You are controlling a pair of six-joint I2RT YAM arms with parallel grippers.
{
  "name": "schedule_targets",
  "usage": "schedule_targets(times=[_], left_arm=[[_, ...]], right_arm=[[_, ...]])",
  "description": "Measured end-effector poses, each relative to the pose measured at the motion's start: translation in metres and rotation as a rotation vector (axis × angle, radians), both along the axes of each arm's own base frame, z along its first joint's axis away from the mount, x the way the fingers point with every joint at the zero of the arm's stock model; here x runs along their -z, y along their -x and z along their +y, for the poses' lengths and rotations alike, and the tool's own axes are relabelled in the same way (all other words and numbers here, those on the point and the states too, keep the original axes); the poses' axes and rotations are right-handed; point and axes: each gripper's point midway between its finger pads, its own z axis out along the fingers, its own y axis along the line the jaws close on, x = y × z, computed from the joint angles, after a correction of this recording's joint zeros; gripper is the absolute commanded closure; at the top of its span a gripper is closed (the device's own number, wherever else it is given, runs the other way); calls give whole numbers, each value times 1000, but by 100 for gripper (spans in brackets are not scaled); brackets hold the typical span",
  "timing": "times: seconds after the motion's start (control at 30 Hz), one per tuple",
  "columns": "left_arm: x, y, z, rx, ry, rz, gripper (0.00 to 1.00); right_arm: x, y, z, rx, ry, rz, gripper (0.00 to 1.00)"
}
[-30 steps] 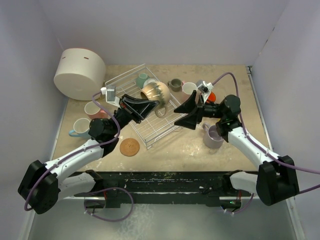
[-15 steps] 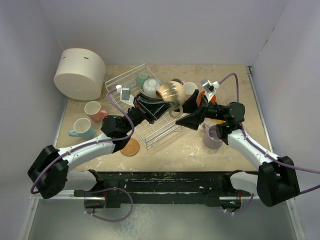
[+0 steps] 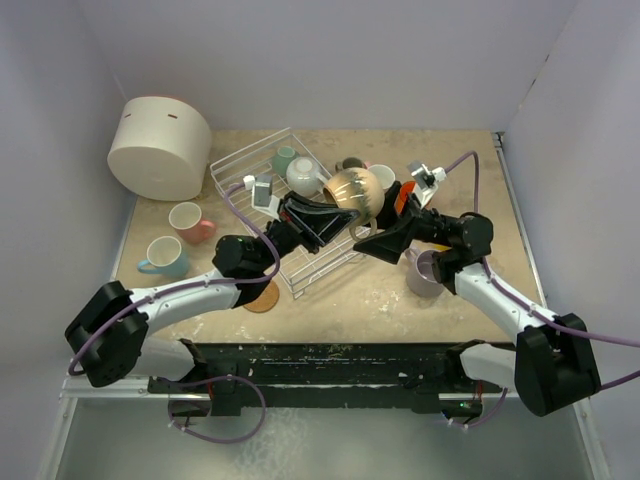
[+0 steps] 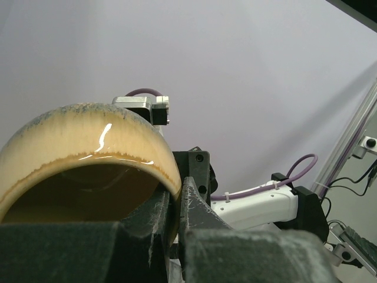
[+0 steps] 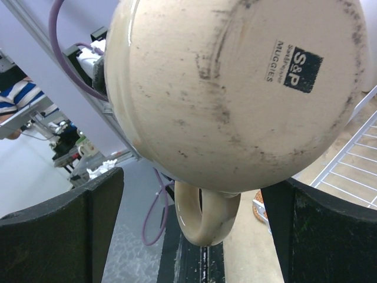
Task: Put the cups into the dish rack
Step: Turn the cup upside down in the dish rack.
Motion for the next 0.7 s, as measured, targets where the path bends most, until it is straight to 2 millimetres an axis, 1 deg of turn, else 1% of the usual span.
schedule_targets(times=[0.17, 0.4, 0.7], left_arm=[[1, -1, -2, -3, 9, 1, 100], [-5, -1, 2, -14, 41, -12, 100], [-7, -1, 3, -7, 57, -3, 100]], right_arm=[[-1, 0, -1, 5, -12, 5, 6], [-3, 2, -1, 3, -19, -7, 8], [0, 3, -2, 4, -24, -7, 11]])
